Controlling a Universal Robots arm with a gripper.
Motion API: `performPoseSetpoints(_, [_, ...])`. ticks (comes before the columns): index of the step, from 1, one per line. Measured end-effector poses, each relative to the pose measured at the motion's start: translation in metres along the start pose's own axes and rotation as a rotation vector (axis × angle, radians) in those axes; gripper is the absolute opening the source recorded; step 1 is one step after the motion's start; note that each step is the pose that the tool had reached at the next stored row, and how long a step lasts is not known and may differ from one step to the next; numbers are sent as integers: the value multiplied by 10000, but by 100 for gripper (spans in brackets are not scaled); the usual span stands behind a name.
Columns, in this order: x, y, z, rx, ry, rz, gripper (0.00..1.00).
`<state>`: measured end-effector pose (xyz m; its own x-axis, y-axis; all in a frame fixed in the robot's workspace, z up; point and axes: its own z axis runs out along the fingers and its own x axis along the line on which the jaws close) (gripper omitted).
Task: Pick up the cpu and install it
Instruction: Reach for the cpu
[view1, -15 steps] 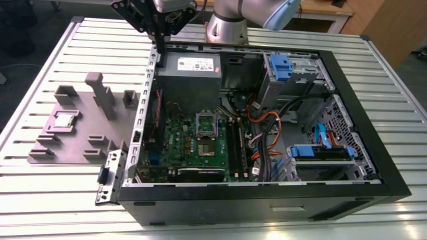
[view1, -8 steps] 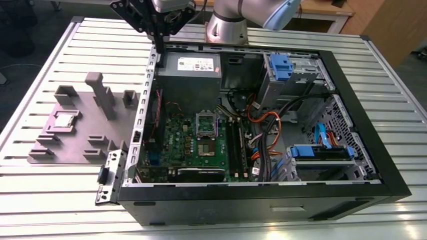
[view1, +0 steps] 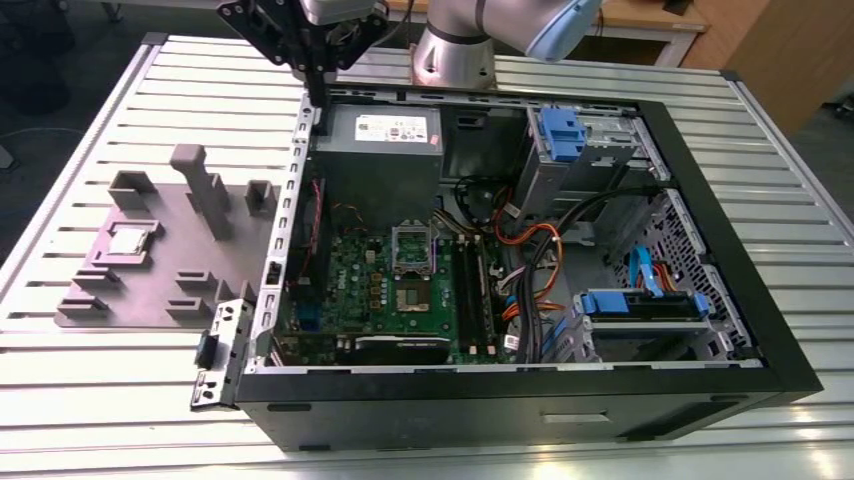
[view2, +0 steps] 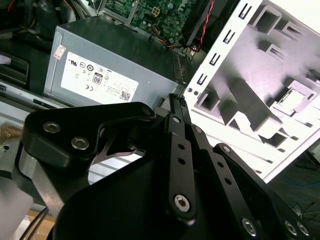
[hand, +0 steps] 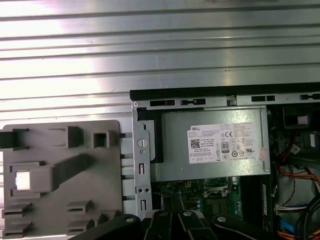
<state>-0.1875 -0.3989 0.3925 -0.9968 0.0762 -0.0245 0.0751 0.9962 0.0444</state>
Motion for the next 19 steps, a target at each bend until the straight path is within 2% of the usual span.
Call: performPoseSetpoints(19, [44,-3,-1,0,0,0,11])
